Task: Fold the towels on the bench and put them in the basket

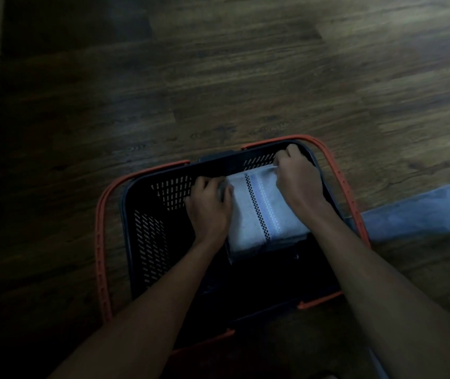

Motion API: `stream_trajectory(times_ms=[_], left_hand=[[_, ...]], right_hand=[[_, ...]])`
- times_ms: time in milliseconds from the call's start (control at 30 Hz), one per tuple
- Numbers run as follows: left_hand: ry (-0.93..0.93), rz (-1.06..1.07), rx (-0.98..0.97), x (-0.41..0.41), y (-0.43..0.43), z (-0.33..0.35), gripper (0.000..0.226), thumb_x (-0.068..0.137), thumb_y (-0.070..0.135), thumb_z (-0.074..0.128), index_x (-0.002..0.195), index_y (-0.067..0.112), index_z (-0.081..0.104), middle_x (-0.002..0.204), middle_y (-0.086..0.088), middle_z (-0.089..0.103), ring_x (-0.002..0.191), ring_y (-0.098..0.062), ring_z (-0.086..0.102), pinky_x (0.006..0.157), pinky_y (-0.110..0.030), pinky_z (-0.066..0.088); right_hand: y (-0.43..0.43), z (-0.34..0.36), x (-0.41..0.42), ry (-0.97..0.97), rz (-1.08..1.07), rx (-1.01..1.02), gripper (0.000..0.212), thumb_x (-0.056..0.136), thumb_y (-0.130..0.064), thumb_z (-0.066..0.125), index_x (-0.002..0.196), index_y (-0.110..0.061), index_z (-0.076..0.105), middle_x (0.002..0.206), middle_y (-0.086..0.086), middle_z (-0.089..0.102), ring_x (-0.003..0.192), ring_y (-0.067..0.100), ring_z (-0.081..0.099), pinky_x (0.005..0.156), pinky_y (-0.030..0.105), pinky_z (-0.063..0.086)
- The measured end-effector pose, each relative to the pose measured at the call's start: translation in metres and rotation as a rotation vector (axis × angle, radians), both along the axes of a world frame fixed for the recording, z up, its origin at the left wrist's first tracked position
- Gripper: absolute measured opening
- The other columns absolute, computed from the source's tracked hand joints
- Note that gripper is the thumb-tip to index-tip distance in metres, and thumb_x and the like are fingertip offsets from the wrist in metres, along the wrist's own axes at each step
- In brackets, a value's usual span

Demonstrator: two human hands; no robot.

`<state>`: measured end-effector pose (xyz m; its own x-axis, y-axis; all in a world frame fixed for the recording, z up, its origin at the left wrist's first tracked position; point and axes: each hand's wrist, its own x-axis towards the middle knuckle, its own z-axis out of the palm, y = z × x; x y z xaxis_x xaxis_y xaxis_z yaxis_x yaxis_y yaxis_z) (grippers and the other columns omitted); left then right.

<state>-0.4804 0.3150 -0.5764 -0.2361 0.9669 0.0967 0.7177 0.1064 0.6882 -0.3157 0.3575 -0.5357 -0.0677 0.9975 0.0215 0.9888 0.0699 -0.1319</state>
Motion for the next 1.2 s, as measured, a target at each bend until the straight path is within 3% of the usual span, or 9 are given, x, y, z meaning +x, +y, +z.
stream_trajectory(times_ms=[133, 267, 400, 533, 633, 767, 933, 1033, 1200], left_hand=[[0.159, -0.098, 0.104, 0.004, -0.003, 0.003, 0.018, 0.083, 0.025, 0.061, 0.099, 0.02, 0.068, 0.098, 0.002, 0.065, 0.089, -0.022, 0.06, 0.078, -0.036, 0.04], [0.293, -0.249, -0.013, 0.007, -0.011, 0.002, 0.041, 0.089, 0.043, 0.041, 0.118, 0.019, 0.059, 0.125, 0.003, 0.06, 0.114, -0.019, 0.053, 0.089, -0.038, 0.037], [0.381, -0.356, -0.186, 0.009, -0.024, -0.002, 0.073, 0.088, 0.057, 0.013, 0.145, 0.016, 0.032, 0.154, -0.001, 0.029, 0.139, -0.019, 0.028, 0.104, -0.044, 0.027], [0.441, -0.423, -0.33, 0.008, -0.024, -0.01, 0.081, 0.084, 0.062, -0.001, 0.151, 0.018, 0.011, 0.159, 0.0, 0.007, 0.145, -0.016, 0.009, 0.112, -0.05, 0.012], [0.467, -0.439, -0.376, 0.008, -0.022, -0.009, 0.084, 0.081, 0.063, -0.004, 0.151, 0.018, 0.007, 0.16, 0.001, 0.003, 0.145, -0.015, 0.005, 0.113, -0.053, 0.003], [0.421, -0.47, -0.409, 0.007, -0.023, 0.008, 0.072, 0.093, 0.06, 0.014, 0.151, 0.018, 0.01, 0.159, 0.001, 0.004, 0.145, -0.019, 0.003, 0.112, -0.053, 0.002], [0.428, -0.431, -0.268, -0.01, -0.022, 0.064, 0.052, 0.096, 0.044, 0.036, 0.138, 0.015, 0.04, 0.151, -0.005, 0.033, 0.141, -0.02, 0.022, 0.11, -0.043, 0.017], [0.427, -0.47, -0.223, -0.024, -0.023, 0.119, 0.041, 0.094, 0.04, 0.041, 0.124, 0.016, 0.054, 0.129, -0.003, 0.054, 0.121, -0.023, 0.047, 0.094, -0.037, 0.035], [0.465, -0.523, -0.066, -0.024, -0.036, 0.227, 0.033, 0.093, 0.041, 0.043, 0.093, 0.013, 0.06, 0.096, -0.005, 0.065, 0.09, -0.027, 0.061, 0.066, -0.031, 0.038]], right_hand=[[-0.001, -0.002, 0.001, 0.089, -0.034, 0.121, 0.003, 0.089, -0.002, 0.055, 0.089, -0.003, 0.057, 0.095, 0.013, 0.051, 0.062, 0.026, 0.052, 0.048, 0.035, 0.045], [-0.008, -0.002, -0.001, 0.2, -0.007, 0.07, 0.011, 0.095, -0.013, 0.047, 0.1, -0.007, 0.054, 0.092, 0.011, 0.059, 0.075, 0.029, 0.057, 0.057, 0.035, 0.042], [-0.029, -0.017, 0.006, 0.082, 0.111, -0.103, 0.044, 0.096, -0.032, 0.039, 0.13, -0.006, 0.051, 0.132, 0.016, 0.055, 0.118, 0.031, 0.053, 0.094, 0.038, 0.041], [-0.052, -0.037, 0.007, -0.087, 0.138, -0.254, 0.079, 0.086, -0.054, -0.002, 0.15, -0.011, 0.018, 0.159, 0.007, 0.013, 0.146, 0.017, 0.012, 0.117, 0.036, 0.007], [-0.054, -0.04, 0.005, -0.106, 0.109, -0.292, 0.079, 0.085, -0.055, -0.008, 0.151, -0.014, 0.005, 0.16, 0.004, 0.001, 0.147, 0.015, 0.0, 0.117, 0.034, -0.003], [-0.05, -0.024, 0.007, -0.028, 0.103, -0.366, 0.063, 0.1, -0.049, 0.019, 0.151, -0.014, 0.008, 0.16, 0.003, 0.001, 0.147, 0.014, -0.002, 0.117, 0.032, 0.0], [-0.068, 0.035, -0.001, 0.062, -0.045, -0.173, 0.048, 0.095, -0.035, 0.046, 0.137, -0.013, 0.043, 0.14, 0.009, 0.047, 0.129, 0.026, 0.044, 0.103, 0.039, 0.034], [-0.084, 0.089, 0.002, 0.12, -0.212, -0.22, 0.037, 0.091, -0.035, 0.052, 0.123, -0.019, 0.055, 0.121, 0.005, 0.061, 0.109, 0.026, 0.058, 0.086, 0.037, 0.045], [-0.121, 0.208, 0.018, 0.204, -0.372, -0.201, 0.029, 0.088, -0.037, 0.057, 0.11, -0.019, 0.062, 0.111, 0.006, 0.066, 0.107, 0.028, 0.059, 0.073, 0.027, 0.038]])
